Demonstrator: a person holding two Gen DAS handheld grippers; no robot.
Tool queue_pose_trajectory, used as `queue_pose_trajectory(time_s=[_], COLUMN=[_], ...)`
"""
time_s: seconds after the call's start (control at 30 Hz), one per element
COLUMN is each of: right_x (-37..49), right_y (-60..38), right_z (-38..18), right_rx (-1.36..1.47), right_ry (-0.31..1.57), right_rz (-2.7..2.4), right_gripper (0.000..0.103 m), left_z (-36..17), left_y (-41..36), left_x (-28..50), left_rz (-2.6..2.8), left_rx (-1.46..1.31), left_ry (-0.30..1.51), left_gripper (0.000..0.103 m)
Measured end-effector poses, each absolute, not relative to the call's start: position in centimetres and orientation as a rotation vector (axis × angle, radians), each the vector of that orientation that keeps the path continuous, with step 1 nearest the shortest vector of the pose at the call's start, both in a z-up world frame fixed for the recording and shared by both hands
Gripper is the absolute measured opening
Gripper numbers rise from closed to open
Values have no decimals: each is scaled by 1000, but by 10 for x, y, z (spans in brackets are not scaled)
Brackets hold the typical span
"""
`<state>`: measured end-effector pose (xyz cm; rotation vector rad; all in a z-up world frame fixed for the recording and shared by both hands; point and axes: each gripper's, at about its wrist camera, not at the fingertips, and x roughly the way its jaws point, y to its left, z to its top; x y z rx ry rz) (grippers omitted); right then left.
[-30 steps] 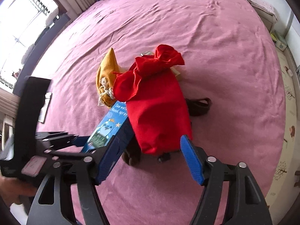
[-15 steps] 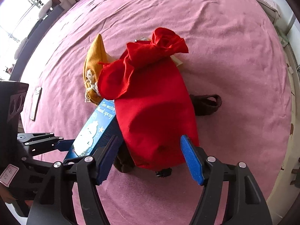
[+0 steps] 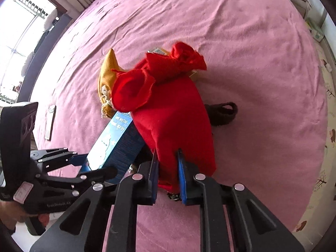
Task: Collect trash
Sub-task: 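Grasp the red cloth bag with the right tool while the left holds the box, then carry the box and bag over the yellow bin and open both tools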
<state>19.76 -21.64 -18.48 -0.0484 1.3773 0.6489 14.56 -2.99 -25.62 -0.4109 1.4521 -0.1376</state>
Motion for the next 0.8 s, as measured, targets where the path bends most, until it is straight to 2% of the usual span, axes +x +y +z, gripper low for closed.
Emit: queue_pose_trajectory(time_s=[0.47,0.8], right_x=[163,130], right_y=[-283,-350], right_z=[-113,-72], right_rx=[96,131], right_ry=[1320,1242], right_rz=[666,578], right_gripper=[12,11], left_z=[-178,-128], left_y=[-61,-139], left_x=[107,88], left_rz=[-219,-356], left_rx=[-420,-257], left_ry=[1402,1390], left_gripper=[46,46])
